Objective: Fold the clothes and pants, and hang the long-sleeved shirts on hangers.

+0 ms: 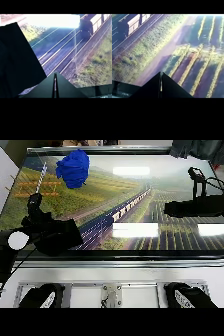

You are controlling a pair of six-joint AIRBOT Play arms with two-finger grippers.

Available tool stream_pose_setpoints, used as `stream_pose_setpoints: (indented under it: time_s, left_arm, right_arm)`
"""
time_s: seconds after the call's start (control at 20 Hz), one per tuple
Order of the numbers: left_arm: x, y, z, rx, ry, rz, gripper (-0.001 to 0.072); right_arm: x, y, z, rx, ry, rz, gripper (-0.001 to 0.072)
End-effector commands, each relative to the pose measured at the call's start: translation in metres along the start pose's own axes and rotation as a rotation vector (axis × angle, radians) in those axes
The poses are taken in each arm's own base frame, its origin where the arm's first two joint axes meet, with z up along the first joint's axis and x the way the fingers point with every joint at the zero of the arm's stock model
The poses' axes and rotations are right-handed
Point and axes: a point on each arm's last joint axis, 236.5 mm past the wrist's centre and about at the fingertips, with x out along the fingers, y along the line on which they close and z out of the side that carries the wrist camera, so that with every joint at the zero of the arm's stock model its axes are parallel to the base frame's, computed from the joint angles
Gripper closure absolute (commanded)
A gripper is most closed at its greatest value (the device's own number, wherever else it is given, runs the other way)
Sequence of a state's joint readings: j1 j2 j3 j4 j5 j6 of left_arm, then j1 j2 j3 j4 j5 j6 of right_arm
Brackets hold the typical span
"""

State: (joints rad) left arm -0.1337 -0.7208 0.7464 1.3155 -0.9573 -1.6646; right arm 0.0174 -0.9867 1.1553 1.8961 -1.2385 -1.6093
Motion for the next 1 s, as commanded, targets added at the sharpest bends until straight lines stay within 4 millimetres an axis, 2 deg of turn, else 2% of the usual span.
stream_pose_setpoints:
  time_s: [0.0, 0.35, 0.55, 0.6, 0.65, 0.75, 0.85, 0.95]
  left_arm:
    - [0.0, 0.0, 0.0, 0.001, -0.001, 0.0, 0.0695]
    - [0.0, 0.0, 0.001, 0.001, -0.005, -0.001, 0.0695]
    - [-0.002, 0.003, 0.027, 0.048, -0.115, 0.016, 0.0684]
    - [-0.003, 0.013, 0.034, 0.157, -0.14, 0.064, 0.0264]
    - [-0.003, 0.026, 0.04, 0.221, -0.151, 0.126, -0.0012]
    - [0.006, 0.067, 0.037, 0.301, -0.061, 0.277, 0.0011]
    - [0.027, 0.106, 0.026, 0.343, 0.088, 0.393, 0.0012]
    - [0.052, 0.126, 0.02, 0.337, 0.176, 0.423, 0.0012]
  right_arm:
    - [0.0, 0.0, 0.0, 0.0, 0.001, 0.001, 0.0697]
    - [0.0, 0.0, 0.0, 0.0, 0.001, 0.001, 0.0697]
    - [0.0, 0.0, 0.0, 0.0, 0.001, 0.001, 0.0697]
    - [0.0, 0.0, 0.0, 0.0, 0.001, 0.001, 0.0697]
    - [0.0, 0.0, 0.0, 0.0, 0.001, 0.001, 0.0697]
    - [0.0, 0.0, 0.0, 0.0, 0.001, 0.001, 0.0697]
    - [0.0, 0.0, 0.0, 0.0, 0.001, 0.0, 0.0697]
    - [0.0, 0.0, 0.0, 0.0, 0.001, 0.001, 0.0697]
